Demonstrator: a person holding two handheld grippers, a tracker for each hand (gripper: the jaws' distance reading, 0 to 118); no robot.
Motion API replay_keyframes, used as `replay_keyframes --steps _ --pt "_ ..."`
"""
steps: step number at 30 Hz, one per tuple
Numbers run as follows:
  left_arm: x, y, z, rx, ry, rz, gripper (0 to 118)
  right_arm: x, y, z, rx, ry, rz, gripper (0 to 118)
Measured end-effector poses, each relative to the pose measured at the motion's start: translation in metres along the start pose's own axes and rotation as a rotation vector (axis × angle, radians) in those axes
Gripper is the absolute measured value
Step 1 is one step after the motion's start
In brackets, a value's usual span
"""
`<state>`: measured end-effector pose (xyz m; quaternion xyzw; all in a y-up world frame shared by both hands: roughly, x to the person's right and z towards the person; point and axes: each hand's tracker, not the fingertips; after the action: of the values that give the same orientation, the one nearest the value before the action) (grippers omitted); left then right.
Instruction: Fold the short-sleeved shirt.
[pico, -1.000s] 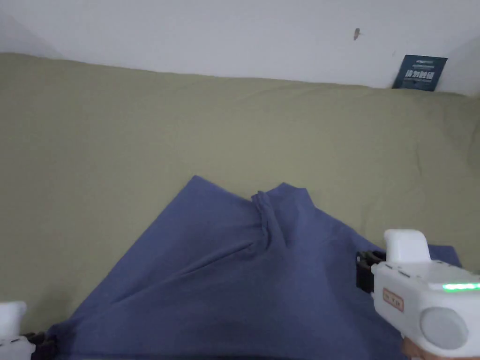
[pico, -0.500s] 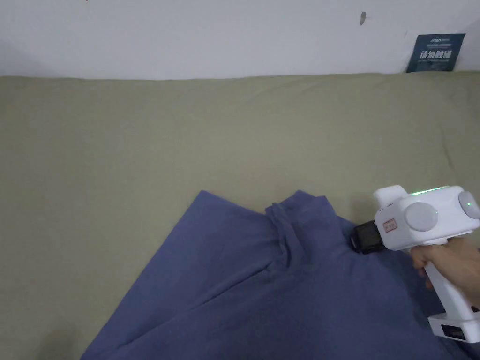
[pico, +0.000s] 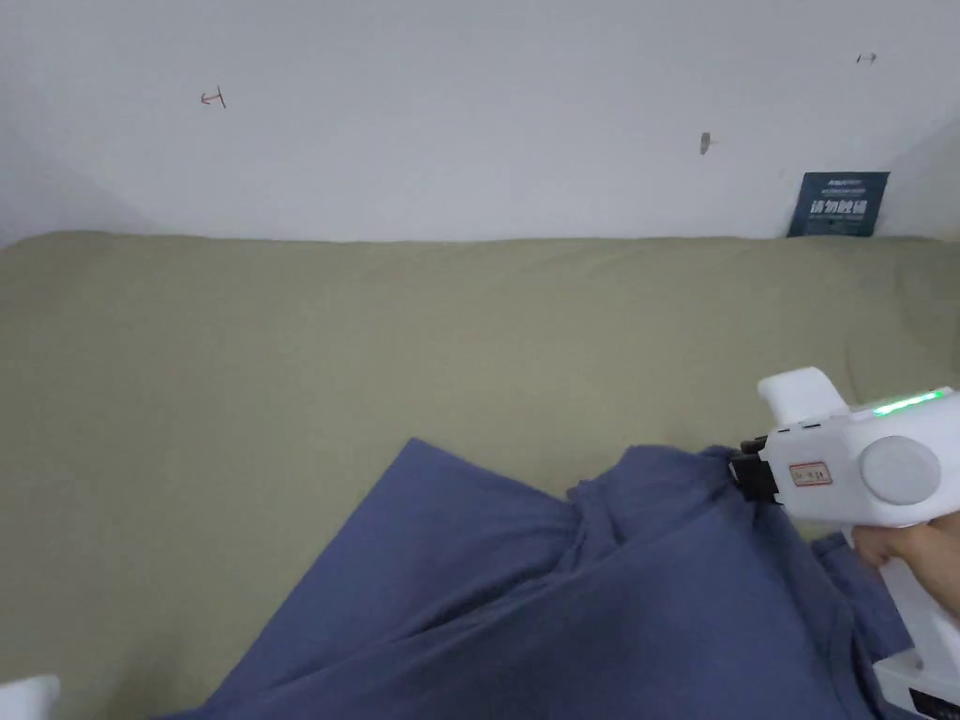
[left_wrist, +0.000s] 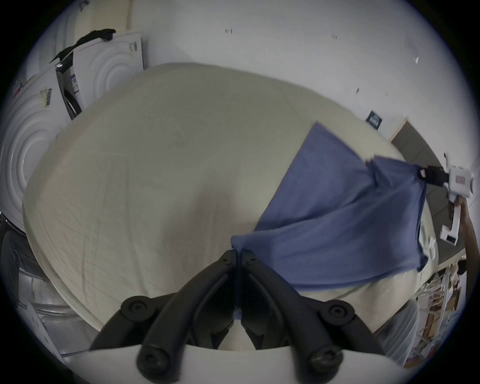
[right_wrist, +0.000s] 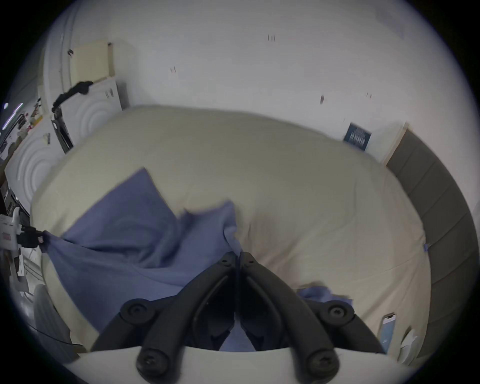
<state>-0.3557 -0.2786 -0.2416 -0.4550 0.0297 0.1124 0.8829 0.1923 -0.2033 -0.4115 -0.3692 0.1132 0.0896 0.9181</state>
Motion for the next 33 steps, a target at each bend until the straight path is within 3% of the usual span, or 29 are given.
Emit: replay_keyframes --steps 7,11,19,22,27,33 --pt "0.028 0.066 0.074 0.195 -0.014 0.004 1 0.008 0.044 0.133 0.237 -0.027 -0.027 3" --pt "0.062 0.117 0.118 0.301 -0.018 -0.065 1 0.019 0.065 0.201 0.362 -0.099 -0.069 3" --pt "0.133 0.216 0.193 0.449 -0.001 -0.13 1 0.055 0.11 0.294 0.49 -0.184 -0.15 3" --pt "0.155 0.25 0.216 0.483 0.035 -0.198 1 0.069 0.129 0.316 0.506 -0.173 -0.186 3" --pt "0.184 0.296 0.235 0.525 0.084 -0.237 1 0.078 0.161 0.329 0.534 -0.254 -0.17 3" --pt "0.206 0.338 0.235 0.579 0.091 -0.183 1 0.096 0.202 0.311 0.551 -0.28 -0.205 3"
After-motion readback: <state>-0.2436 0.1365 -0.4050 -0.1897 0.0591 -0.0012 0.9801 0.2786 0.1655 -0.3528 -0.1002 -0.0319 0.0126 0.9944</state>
